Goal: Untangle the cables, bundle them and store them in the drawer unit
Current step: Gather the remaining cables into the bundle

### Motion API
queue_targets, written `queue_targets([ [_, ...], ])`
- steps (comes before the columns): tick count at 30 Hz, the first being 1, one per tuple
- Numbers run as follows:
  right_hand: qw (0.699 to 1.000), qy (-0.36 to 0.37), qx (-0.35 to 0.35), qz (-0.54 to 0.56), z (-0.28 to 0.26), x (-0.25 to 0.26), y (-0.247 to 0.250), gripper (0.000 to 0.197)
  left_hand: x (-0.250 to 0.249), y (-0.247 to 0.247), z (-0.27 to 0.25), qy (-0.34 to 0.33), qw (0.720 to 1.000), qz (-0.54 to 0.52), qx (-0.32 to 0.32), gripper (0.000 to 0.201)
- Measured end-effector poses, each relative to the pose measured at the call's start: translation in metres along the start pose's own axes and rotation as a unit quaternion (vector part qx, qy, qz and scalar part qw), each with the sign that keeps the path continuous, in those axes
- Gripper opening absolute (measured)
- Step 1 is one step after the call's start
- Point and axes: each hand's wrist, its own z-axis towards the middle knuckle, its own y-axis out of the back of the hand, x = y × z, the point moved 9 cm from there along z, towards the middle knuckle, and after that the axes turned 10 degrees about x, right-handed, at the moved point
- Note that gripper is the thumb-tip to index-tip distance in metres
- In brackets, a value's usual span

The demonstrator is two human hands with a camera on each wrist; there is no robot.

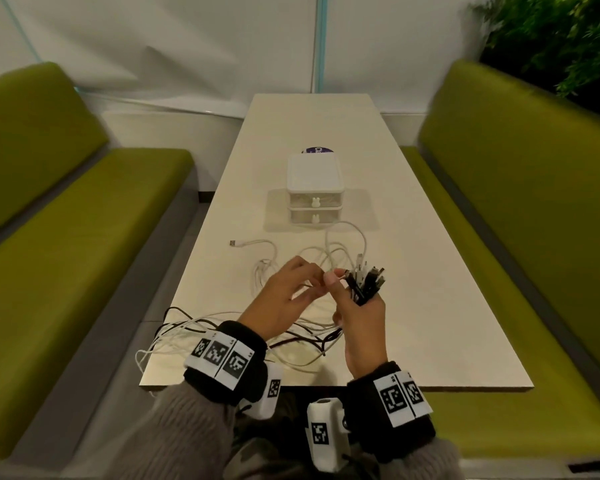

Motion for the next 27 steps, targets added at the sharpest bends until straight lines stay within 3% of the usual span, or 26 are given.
queue_targets([
  [2, 1.0, -0.003, 0.003, 0.001, 0.0, -0.001, -0.001, 0.014, 0.001, -0.008, 0.0, -0.002, 1.0, 0.001, 0.021, 0.019],
  [4, 1.0, 0.004, -0.005, -0.004, 0.0, 0.001, 0.001, 0.008, 0.006, -0.011, 0.0, 0.006, 0.999, 0.016, 0.033, 0.007],
  [7, 0.997, 0.024, -0.056, 0.042, 0.001, 0.009, 0.014, 0.004, 0.021, -0.008, -0.001, 0.043, 0.996, 0.074, 0.038, 0.004],
  [14, 0.987, 0.057, -0.108, 0.103, -0.002, 0.012, 0.033, 0.014, 0.056, 0.011, -0.007, 0.123, 0.986, 0.099, 0.062, 0.015],
  [17, 0.982, 0.061, -0.123, 0.13, -0.004, 0.013, 0.037, 0.016, 0.07, 0.016, -0.006, 0.15, 0.976, 0.127, 0.092, 0.011],
  [20, 0.975, 0.07, -0.134, 0.16, -0.003, 0.017, 0.043, 0.017, 0.086, 0.03, -0.01, 0.191, 0.969, 0.139, 0.071, 0.003],
  [24, 0.979, 0.056, -0.131, 0.148, -0.003, 0.013, 0.039, 0.017, 0.07, 0.038, -0.007, 0.181, 0.979, 0.088, 0.019, 0.015],
  [27, 0.991, 0.018, -0.097, 0.088, 0.0, 0.005, 0.026, 0.019, 0.043, 0.033, 0.0, 0.114, 0.989, 0.097, 0.0, 0.012],
])
